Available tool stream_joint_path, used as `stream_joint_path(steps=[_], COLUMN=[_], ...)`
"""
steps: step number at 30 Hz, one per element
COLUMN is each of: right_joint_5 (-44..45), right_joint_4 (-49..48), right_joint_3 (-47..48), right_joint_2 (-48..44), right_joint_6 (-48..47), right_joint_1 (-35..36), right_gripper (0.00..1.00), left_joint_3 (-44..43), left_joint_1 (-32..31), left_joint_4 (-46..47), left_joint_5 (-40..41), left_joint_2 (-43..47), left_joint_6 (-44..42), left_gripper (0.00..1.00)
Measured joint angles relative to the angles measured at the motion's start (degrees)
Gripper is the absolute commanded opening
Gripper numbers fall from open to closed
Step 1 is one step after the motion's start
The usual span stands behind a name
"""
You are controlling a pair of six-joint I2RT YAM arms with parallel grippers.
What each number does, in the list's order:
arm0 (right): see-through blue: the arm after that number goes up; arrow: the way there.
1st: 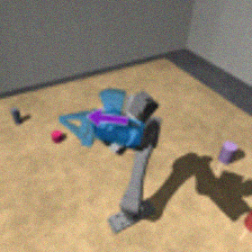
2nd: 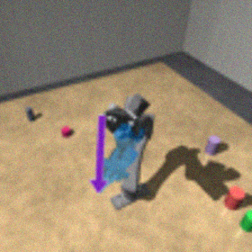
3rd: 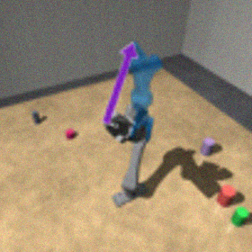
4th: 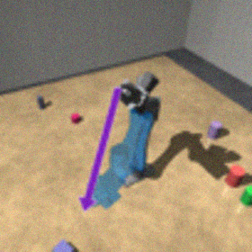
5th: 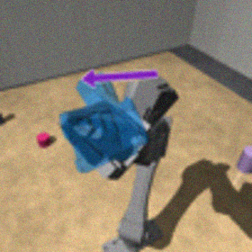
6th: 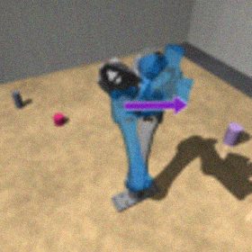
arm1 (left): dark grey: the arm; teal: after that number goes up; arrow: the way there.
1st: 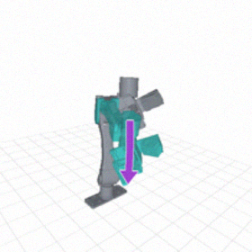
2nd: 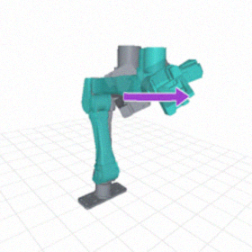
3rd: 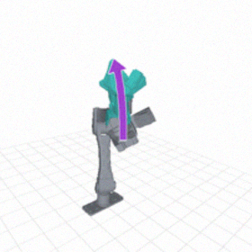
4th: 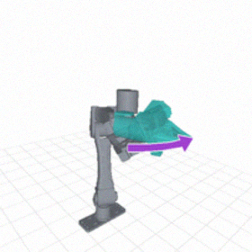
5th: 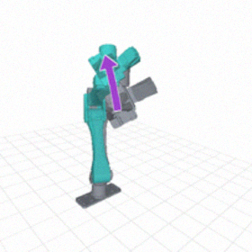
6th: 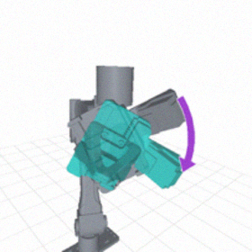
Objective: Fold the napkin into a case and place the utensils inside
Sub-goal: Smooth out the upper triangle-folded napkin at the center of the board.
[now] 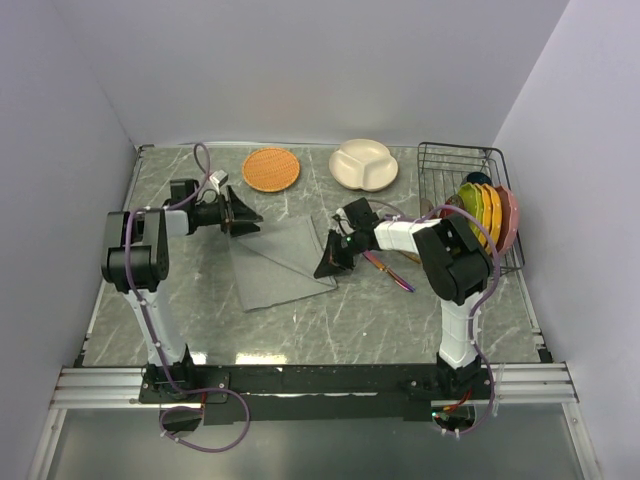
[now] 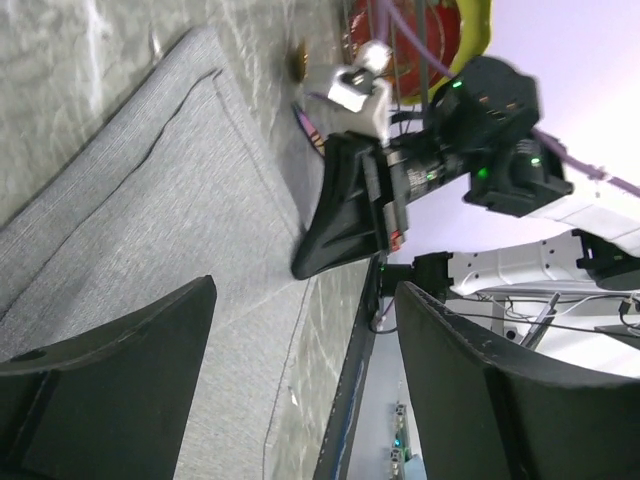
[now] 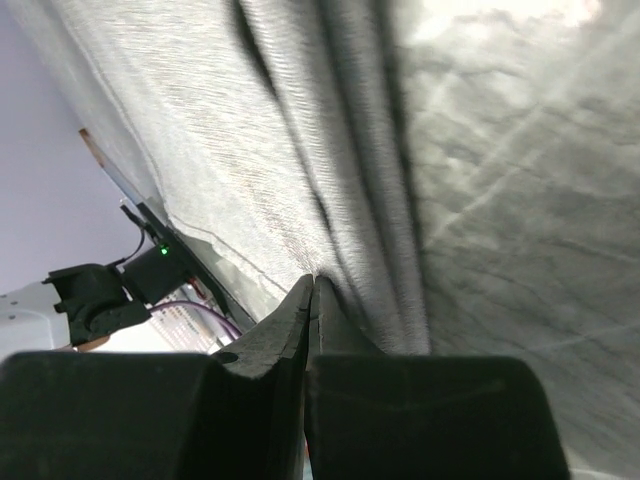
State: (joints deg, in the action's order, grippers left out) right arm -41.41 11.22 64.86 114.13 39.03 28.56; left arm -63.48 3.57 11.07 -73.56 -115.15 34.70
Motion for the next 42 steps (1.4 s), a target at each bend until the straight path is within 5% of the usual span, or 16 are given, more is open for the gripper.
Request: stream_joint_path(steps=[19,27,36,42], right_joint_5=[3.54,2.86,5.64,7.85], right_joint_4=[7.02,11.34,15.3,18.23], right_joint_3=[5.88,11.63,17.14,18.16], right_joint_2=[2.12,1.92,-0.59,0.04], right_joint_6=[-8.2,-12.31,-20.41,-23.32], right_joint_1=[-0.55,-1.36,-1.44,-1.44], right_gripper=[0.03,0.18,0.41,0.44], left_joint_3=[-1.27,-15.1,-24.98,-28.02], left_joint_1=[1.25,1.4,1.55,1.55], left_joint_4=[-3.37,-29.35,-45.18,-49.83], left_joint_5=[3.08,8.81,20.96,27.39], left_joint_2=[-6.78,-4.11,-3.41,-6.23], left_joint_6=[-2.64,-21.46,-37.99,-45.48], left_gripper=[0.74,0.73,0.73,0.73])
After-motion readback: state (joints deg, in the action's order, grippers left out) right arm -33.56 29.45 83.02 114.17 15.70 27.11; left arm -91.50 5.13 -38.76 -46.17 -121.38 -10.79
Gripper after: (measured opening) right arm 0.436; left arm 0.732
